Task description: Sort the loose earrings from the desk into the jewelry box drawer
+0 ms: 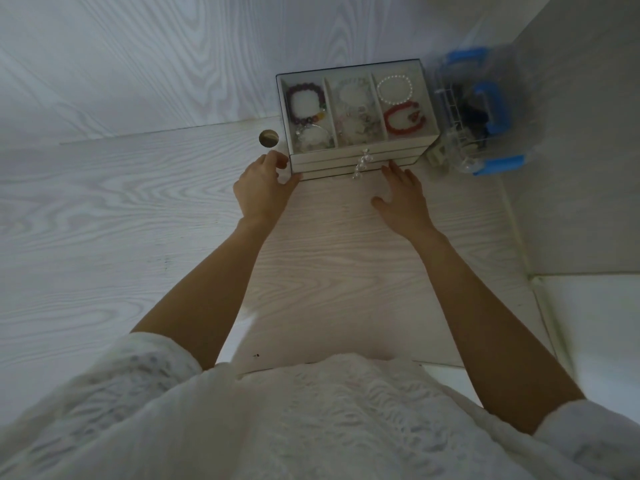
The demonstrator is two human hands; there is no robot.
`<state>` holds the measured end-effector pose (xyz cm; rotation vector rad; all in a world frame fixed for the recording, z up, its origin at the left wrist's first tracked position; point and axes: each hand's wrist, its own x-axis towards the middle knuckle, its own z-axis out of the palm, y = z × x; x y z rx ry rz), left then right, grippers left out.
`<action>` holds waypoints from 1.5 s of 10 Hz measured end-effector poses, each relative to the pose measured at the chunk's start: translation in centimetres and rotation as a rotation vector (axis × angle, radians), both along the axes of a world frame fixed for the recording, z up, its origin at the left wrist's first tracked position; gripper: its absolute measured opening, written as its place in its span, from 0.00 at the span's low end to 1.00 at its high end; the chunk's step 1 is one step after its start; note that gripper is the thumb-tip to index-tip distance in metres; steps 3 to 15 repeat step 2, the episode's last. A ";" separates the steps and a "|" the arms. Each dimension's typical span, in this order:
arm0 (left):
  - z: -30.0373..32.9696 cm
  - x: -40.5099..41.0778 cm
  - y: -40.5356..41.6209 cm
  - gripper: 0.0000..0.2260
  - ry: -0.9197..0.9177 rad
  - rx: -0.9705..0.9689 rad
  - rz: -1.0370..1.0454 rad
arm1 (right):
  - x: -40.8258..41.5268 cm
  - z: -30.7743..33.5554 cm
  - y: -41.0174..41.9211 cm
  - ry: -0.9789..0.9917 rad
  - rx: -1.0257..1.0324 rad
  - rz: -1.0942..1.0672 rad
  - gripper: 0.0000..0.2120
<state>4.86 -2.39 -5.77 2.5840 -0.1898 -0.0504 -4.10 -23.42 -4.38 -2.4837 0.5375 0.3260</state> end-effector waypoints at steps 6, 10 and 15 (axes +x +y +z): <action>1.4 -0.4 2.4 0.13 0.259 -0.168 0.132 | -1.9 1.9 0.5 -0.307 0.003 -0.158 0.13; 1.4 -0.4 2.4 0.13 0.259 -0.168 0.132 | -1.9 1.9 0.5 -0.307 0.003 -0.158 0.13; 1.4 -0.4 2.4 0.13 0.259 -0.168 0.132 | -1.9 1.9 0.5 -0.307 0.003 -0.158 0.13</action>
